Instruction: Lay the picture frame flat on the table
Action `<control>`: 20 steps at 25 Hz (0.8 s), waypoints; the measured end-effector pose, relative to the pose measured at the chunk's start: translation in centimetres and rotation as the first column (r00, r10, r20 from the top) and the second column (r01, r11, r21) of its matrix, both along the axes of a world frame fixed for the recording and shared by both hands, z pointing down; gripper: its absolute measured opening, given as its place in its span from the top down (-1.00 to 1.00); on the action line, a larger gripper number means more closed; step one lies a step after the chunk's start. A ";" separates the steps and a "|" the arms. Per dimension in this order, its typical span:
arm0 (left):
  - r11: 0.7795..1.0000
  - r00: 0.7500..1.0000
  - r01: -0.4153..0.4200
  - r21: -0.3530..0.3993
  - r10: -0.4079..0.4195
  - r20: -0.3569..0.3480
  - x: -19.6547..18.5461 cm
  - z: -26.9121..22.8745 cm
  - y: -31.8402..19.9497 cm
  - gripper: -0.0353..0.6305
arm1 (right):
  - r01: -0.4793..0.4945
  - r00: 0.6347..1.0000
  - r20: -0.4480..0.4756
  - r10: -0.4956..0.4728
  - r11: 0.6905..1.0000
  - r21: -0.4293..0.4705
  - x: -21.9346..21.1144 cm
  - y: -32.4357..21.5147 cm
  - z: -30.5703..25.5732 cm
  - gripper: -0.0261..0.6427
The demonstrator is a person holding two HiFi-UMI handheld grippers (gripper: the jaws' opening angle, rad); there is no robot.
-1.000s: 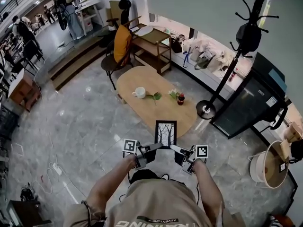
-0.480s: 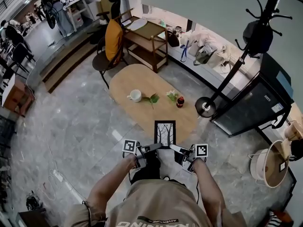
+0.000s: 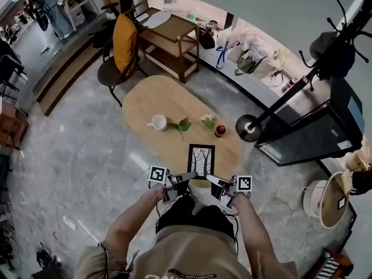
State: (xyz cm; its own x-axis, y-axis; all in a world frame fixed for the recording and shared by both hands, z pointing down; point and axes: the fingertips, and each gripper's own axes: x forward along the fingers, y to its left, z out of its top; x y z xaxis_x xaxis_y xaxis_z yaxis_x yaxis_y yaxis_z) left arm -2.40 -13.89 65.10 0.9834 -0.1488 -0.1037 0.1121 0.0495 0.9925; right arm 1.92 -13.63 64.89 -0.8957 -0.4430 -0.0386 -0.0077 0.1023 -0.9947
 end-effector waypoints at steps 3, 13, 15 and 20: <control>0.999 1.000 0.000 -0.032 0.000 0.016 0.0 2.6 -2.1 0.68 | 0.007 1.000 -0.006 -0.008 1.000 -0.030 0.0 -2.2 2.6 0.71; 0.998 0.998 -0.012 -0.061 0.016 0.061 1.3 13.8 -7.2 0.68 | 0.041 0.999 0.011 -0.040 0.994 -0.101 1.3 -7.3 13.6 0.71; 0.997 0.997 -0.022 -0.070 0.027 0.078 1.7 16.9 -7.8 0.68 | 0.055 0.998 -0.011 -0.057 0.991 -0.125 1.8 -7.7 16.8 0.71; 0.992 0.995 -0.010 -0.124 0.022 0.097 2.4 24.2 -8.9 0.68 | 0.053 0.998 -0.020 -0.058 0.981 -0.185 2.7 -8.7 24.8 0.71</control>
